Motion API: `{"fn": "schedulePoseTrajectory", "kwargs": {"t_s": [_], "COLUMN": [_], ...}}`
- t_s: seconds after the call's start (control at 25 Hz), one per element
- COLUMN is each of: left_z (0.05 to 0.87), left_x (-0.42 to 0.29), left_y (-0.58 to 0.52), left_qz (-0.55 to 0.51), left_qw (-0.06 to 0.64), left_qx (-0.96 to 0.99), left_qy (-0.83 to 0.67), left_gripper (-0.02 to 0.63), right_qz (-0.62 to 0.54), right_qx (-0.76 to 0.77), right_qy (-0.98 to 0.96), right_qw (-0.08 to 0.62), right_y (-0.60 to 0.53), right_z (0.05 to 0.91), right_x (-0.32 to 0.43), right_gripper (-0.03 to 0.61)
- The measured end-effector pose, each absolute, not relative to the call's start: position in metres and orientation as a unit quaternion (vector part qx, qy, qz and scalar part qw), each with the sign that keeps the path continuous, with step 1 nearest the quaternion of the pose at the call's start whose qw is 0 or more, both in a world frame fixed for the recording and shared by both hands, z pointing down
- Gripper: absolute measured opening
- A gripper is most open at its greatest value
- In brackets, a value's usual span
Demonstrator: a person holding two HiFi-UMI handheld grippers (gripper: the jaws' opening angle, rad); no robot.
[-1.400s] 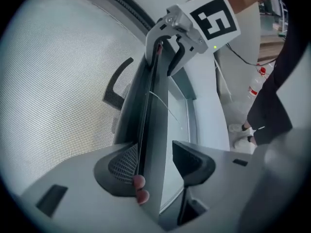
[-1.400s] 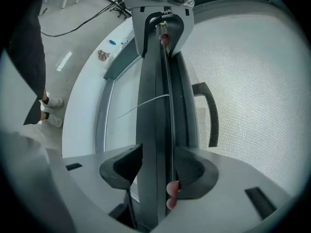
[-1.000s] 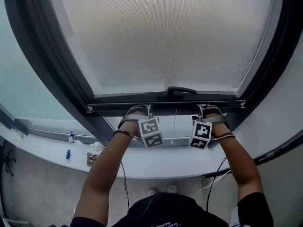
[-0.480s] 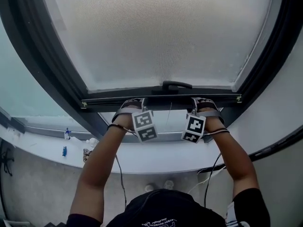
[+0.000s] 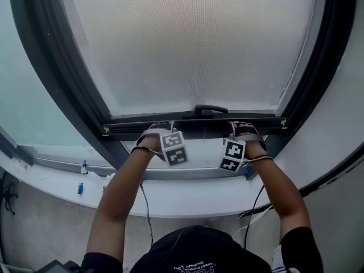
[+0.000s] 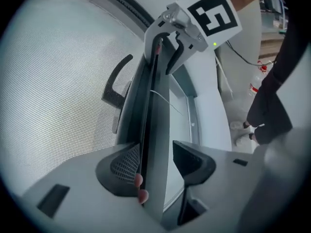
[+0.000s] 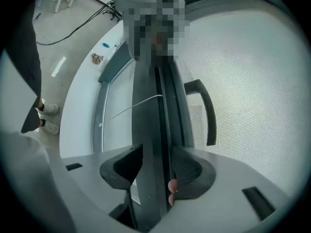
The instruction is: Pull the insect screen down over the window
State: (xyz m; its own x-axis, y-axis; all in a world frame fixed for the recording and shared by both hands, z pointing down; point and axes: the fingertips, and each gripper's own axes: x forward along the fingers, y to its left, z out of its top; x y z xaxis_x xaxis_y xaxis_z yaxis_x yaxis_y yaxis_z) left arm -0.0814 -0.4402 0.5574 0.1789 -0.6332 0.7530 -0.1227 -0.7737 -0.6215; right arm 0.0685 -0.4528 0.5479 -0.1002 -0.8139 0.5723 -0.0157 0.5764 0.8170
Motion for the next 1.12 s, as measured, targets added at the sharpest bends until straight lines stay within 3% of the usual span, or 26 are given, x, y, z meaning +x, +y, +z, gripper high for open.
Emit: {"fn": "schedulePoseTrajectory", "kwargs": {"t_s": [0.36, 0.52, 0.76, 0.96, 1.12], "left_z": [0.555, 0.536, 0.466, 0.418, 0.415], "left_x": [-0.087, -0.081, -0.081, -0.093, -0.098], "left_y": [-0.440, -0.423, -0.394, -0.366, -0.336], "left_qz": [-0.588, -0.517, -0.288, -0.140, -0.072], "left_qw": [0.273, 0.243, 0.148, 0.130, 0.107], "left_qx": [-0.710, -0.762, -0.860, -0.863, -0.861], "left_qy": [0.275, 0.305, 0.394, 0.468, 0.493], "left_gripper": [0.215, 0.215, 0.200, 0.088, 0.013], "right_qz": [-0.337, -0.310, -0.269, -0.226, -0.179], "right_qx": [0.313, 0.396, 0.514, 0.580, 0.613], "right_qy": [-0.665, -0.711, -0.753, -0.759, -0.758], "right_qw": [0.588, 0.492, 0.310, 0.192, 0.136], "right_y": [-0.450, -0.439, -0.401, -0.366, -0.344], "right_z": [0.543, 0.506, 0.431, 0.402, 0.401], "right_x": [0.066, 0.070, 0.064, 0.063, 0.073], "right_gripper": [0.190, 0.190, 0.187, 0.013, 0.005]}}
